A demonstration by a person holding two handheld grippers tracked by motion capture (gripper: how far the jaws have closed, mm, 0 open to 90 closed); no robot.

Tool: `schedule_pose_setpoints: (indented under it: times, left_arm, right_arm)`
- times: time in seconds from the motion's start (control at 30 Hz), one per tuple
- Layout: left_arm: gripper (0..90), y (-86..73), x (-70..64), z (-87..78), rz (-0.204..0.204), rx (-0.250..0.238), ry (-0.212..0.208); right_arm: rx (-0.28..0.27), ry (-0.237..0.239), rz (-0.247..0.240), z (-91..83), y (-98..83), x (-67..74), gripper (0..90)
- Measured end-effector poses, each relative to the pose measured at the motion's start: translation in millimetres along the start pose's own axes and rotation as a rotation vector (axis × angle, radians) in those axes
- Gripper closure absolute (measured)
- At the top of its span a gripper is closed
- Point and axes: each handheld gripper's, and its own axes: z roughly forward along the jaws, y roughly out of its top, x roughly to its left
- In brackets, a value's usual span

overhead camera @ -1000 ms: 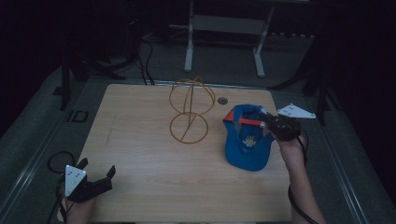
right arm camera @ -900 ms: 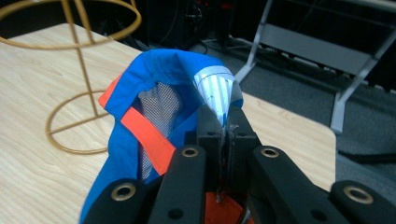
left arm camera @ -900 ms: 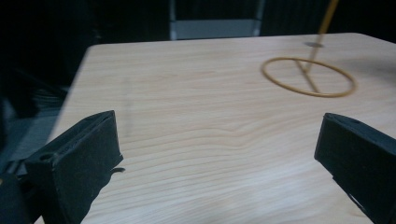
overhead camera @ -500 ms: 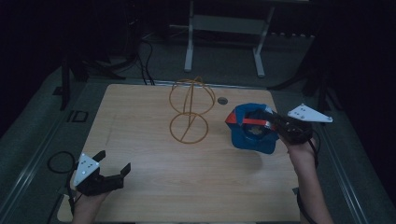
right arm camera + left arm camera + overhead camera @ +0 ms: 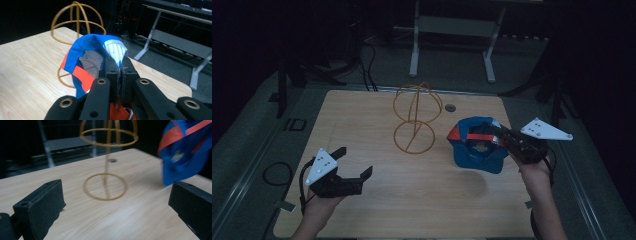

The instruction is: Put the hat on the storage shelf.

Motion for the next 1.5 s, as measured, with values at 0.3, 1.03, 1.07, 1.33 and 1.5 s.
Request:
schedule_pose_setpoints:
  times: [0.3,1.03,1.07,1.33,1.5]
  left_arm:
    - [0.5,26.9,-25.9,17.4,0.065,0.003,-0.096]
    - [0.6,76.1,-72.0,86.3,0.18,0.008,-0.257]
    - [0.6,78.2,-74.6,89.7,0.182,0.007,-0.261]
    - [5.2,85.6,-88.3,114.9,0.204,0.027,-0.303]
    - [14.9,86.9,-93.3,123.9,0.219,0.033,-0.333]
  right_arm:
    - [-0.018,0.05,-0.035,-6.1,6.2,23.4,86.9]
    - [-0.038,0.134,-0.084,-6.0,10.5,55.8,86.9]
    - [-0.04,0.14,-0.086,-6.1,11.0,57.2,86.9]
    - [-0.044,0.176,-0.108,-6.8,13.8,68.0,86.9]
    - [-0.044,0.195,-0.113,-6.2,14.4,72.1,86.9]
